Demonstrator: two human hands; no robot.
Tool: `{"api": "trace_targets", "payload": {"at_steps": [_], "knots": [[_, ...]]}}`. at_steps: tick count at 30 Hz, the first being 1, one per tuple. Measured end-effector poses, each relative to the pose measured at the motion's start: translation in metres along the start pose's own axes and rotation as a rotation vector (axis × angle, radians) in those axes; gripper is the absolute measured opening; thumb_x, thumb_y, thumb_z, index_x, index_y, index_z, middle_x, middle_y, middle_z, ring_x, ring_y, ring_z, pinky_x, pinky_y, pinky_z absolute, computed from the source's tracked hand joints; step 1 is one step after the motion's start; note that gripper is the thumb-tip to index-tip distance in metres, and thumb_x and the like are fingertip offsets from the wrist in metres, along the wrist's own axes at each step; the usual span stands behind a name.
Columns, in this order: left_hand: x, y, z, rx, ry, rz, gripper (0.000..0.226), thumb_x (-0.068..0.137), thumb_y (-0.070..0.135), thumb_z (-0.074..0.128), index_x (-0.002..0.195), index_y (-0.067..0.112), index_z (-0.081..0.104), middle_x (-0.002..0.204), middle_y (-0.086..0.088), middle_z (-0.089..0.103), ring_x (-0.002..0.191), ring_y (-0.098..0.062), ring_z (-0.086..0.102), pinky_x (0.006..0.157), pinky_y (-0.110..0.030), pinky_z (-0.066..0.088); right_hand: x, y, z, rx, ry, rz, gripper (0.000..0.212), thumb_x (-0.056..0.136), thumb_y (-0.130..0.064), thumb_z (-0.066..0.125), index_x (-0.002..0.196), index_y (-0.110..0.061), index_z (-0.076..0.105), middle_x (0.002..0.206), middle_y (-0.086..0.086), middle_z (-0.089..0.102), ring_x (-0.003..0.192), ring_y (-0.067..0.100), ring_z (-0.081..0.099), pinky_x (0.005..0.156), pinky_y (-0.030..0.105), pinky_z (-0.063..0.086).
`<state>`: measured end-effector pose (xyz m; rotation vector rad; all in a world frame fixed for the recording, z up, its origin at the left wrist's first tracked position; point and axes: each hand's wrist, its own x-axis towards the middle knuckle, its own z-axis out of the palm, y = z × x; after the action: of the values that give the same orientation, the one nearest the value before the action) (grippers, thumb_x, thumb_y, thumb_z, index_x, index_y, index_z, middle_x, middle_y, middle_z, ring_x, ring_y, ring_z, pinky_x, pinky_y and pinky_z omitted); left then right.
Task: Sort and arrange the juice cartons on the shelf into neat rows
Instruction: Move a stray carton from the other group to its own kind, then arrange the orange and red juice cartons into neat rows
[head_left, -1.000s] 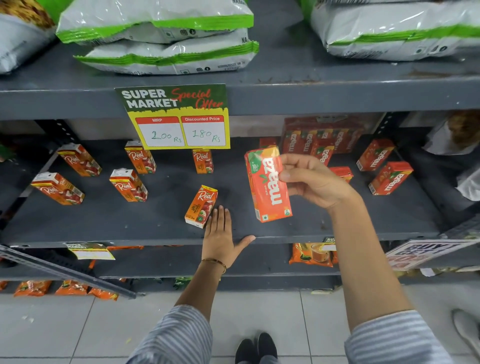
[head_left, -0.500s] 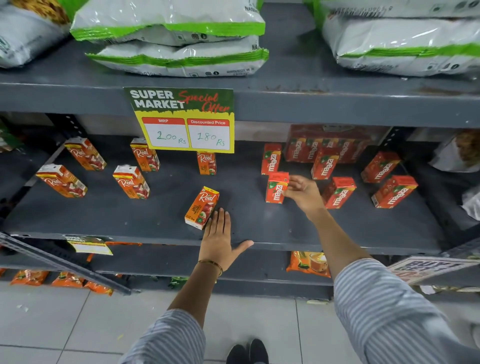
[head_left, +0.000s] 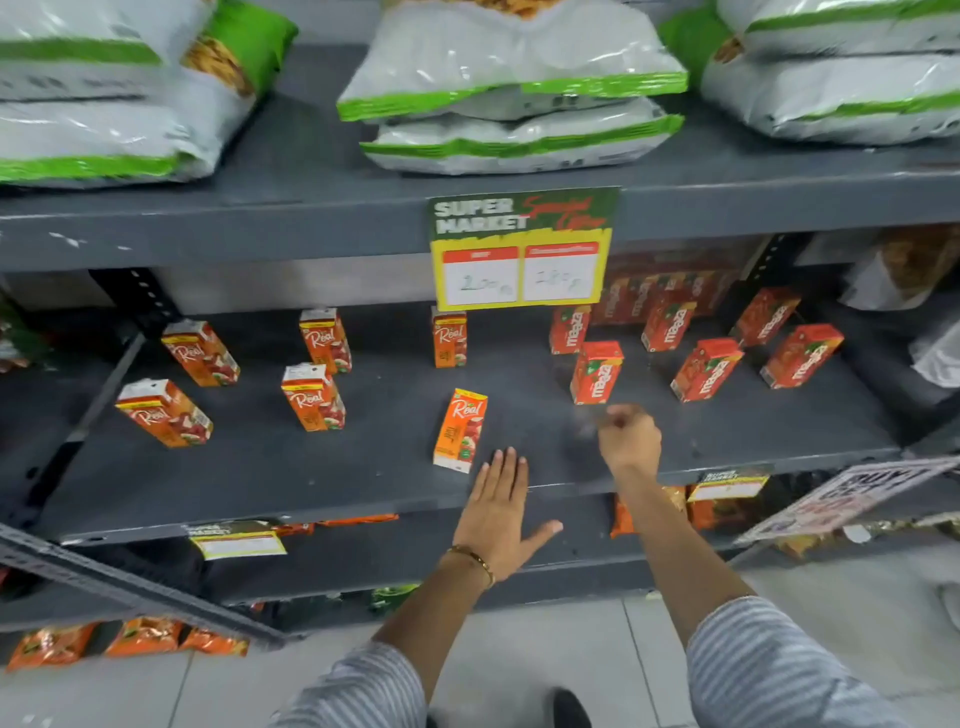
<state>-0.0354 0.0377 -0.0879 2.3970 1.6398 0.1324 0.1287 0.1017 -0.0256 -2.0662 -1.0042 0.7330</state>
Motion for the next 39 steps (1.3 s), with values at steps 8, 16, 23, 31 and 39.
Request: {"api": "trace_targets", "payload": {"at_steps": [8,16,23,31,39], "knots": [[-0.071,-0.085,-0.01,0.109,-0.141,0.119,0.084,0.087,0.068,0.008,0.142,0.005,0.01,0.153,-0.013,0.019,0.14,-0.024,0.011,0.119,-0.041,0.006,-0.078,-0.029,0.07,-0.036,-0.082,-0.017,0.033,0.086,-0.015,0.055,0.117,-0.004,0.058,0.117,0.019,0.065,0.112,0.037,0.058,0.089,0.037,0.046],[-0.066,-0.167,-0.033,0.051,0.013,-0.139,0.112,0.061,0.075,-0.03,0.145,0.006,-0.004,0.156,-0.011,-0.007,0.142,-0.023,-0.014,0.112,-0.034,-0.015,-0.085,-0.059,0.128,-0.187,-0.242,0.016,0.052,0.086,-0.048,0.05,0.111,-0.004,0.062,0.118,0.017,0.06,0.106,0.034,0.059,0.078,0.032,0.043],[-0.066,-0.18,-0.04,0.06,0.046,-0.314,0.085,0.091,0.059,-0.003,0.133,0.001,0.043,0.138,-0.022,0.047,0.127,-0.037,0.044,0.105,-0.051,0.031,-0.087,-0.084,0.147,-0.377,-0.316,-0.135,0.05,0.081,-0.027,0.065,0.12,-0.001,0.048,0.125,0.017,0.053,0.116,0.034,0.053,0.09,0.037,0.045],[-0.067,-0.18,-0.034,0.087,0.08,-0.342,0.08,0.092,0.059,0.002,0.133,0.004,0.044,0.137,-0.019,0.049,0.127,-0.035,0.045,0.105,-0.049,0.032,-0.072,-0.091,0.132,-0.102,-0.457,-0.027,0.019,0.072,-0.016,0.069,0.086,-0.004,0.067,0.088,0.01,0.07,0.085,0.026,0.068,0.074,0.035,0.054],[-0.066,-0.181,-0.037,0.097,0.07,-0.353,0.079,0.092,0.059,0.003,0.133,0.004,0.044,0.136,-0.018,0.05,0.126,-0.034,0.047,0.103,-0.051,0.035,-0.075,-0.125,0.066,0.436,-1.141,-0.237,0.03,0.066,-0.004,0.072,0.094,-0.013,0.062,0.076,-0.007,0.075,0.071,0.008,0.07,0.065,0.022,0.057]]}}
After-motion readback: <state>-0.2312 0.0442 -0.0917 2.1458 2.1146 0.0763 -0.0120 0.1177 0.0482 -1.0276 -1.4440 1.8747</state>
